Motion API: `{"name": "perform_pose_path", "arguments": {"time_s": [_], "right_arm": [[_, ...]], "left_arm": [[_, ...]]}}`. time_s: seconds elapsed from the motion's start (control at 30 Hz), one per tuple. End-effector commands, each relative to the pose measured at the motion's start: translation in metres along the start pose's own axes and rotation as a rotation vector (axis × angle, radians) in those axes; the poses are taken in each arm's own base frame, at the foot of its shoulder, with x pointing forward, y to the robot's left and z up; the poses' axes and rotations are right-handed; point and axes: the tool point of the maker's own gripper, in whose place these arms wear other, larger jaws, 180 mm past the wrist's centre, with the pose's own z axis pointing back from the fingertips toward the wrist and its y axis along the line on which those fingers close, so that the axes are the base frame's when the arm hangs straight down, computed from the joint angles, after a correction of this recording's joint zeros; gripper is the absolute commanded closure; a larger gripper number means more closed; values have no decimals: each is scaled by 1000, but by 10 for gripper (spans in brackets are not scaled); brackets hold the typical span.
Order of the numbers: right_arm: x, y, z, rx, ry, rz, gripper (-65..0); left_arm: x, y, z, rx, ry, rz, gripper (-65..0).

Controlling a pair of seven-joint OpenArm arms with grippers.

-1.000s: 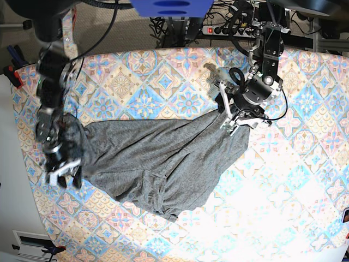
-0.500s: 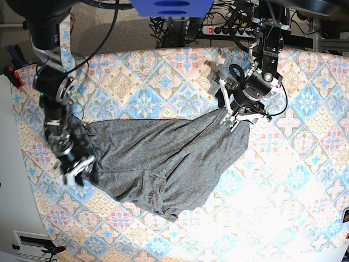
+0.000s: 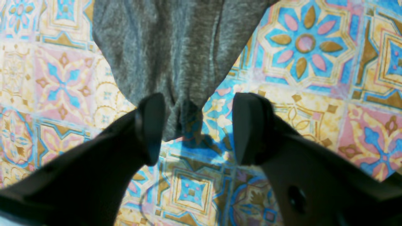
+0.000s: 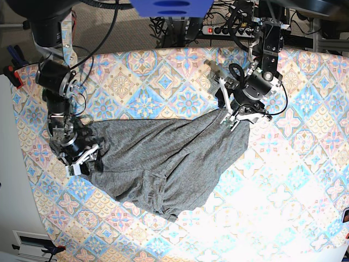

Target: Layout the t-shirt on the table in an organized manner, then fold the t-shirt properly

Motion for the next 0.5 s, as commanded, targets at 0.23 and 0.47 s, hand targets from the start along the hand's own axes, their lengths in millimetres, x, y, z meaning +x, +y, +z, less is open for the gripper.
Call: {"name": "perform_pose_path", "arguments": {"time_s": [0.23,0.47], "right_arm": [[-2,7,-2,44,44,107,-329],[-4,12,-4,56,50,110,-128]], "left_arm": [[13,1,9,12,-57,-7,-334],[12,1,9,12,-54,-7,-334]]}}
